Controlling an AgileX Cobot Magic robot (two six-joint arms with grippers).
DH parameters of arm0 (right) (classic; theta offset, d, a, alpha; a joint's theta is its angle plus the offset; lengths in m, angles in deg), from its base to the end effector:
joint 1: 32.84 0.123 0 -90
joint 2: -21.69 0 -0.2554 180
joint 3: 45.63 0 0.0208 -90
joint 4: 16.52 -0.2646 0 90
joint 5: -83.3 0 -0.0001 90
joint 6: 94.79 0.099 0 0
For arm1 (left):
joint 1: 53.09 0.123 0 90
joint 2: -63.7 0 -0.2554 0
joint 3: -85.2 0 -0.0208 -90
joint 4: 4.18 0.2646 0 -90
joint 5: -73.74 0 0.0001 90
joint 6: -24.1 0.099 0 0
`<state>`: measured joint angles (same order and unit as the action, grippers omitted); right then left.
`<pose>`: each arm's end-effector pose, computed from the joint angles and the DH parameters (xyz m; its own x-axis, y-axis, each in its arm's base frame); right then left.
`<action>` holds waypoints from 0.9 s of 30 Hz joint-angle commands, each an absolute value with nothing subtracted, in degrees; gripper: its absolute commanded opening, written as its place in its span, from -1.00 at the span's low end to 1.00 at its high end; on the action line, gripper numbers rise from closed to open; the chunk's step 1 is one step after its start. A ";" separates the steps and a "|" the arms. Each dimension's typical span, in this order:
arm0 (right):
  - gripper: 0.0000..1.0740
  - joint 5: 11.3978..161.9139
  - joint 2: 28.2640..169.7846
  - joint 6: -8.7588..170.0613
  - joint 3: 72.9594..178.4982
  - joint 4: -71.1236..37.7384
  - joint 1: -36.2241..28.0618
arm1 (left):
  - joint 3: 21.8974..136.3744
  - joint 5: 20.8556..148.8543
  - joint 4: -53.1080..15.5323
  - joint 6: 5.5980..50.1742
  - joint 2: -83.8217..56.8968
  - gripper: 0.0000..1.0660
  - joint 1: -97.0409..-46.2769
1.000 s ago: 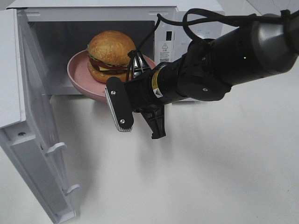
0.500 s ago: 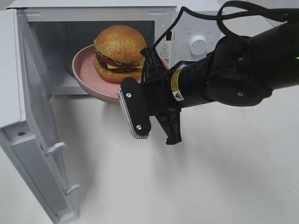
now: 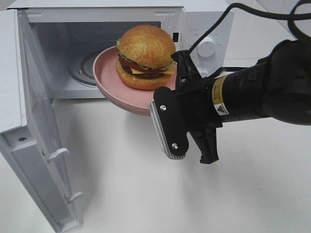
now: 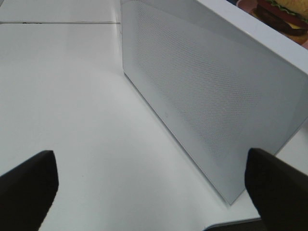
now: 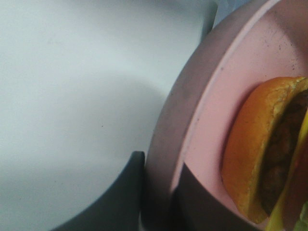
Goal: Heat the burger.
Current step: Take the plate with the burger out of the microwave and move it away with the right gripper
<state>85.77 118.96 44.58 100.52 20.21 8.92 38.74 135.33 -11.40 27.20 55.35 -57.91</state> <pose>0.2386 0.2163 0.1555 0.5609 -0.8067 -0.1859 -0.6086 -0.2496 -0.7532 0.0387 -0.0143 0.2860 -0.4412 0.0311 -0.8969 0.1797 0.9822 -0.0543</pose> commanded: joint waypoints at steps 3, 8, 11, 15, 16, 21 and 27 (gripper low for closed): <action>-1.00 85.88 113.41 44.47 97.37 21.07 8.75 | 38.51 135.22 -11.91 26.91 56.38 0.83 -57.68; -1.00 83.30 108.19 44.47 93.64 21.07 8.75 | 38.51 135.22 -11.91 26.91 56.38 0.83 -57.68; -1.00 81.36 105.27 44.47 91.92 21.07 8.75 | 38.51 135.22 -11.91 26.91 56.38 0.83 -57.68; -1.00 79.06 102.40 44.47 90.55 21.12 8.75 | 38.51 135.22 -11.91 26.91 56.38 0.83 -57.68; -1.00 79.06 102.40 44.47 90.55 21.12 8.75 | 38.51 135.22 -11.91 26.91 56.38 0.83 -57.68; -1.00 72.65 95.64 46.53 87.74 22.56 8.75 | 38.51 135.22 -11.91 26.91 56.38 0.83 -57.68; -1.00 68.87 91.00 46.70 85.39 22.56 8.75 | 38.51 135.22 -11.91 26.91 56.38 0.83 -57.68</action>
<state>66.92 91.98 46.36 84.99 20.84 8.92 38.74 135.33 -11.40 27.20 55.35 -57.91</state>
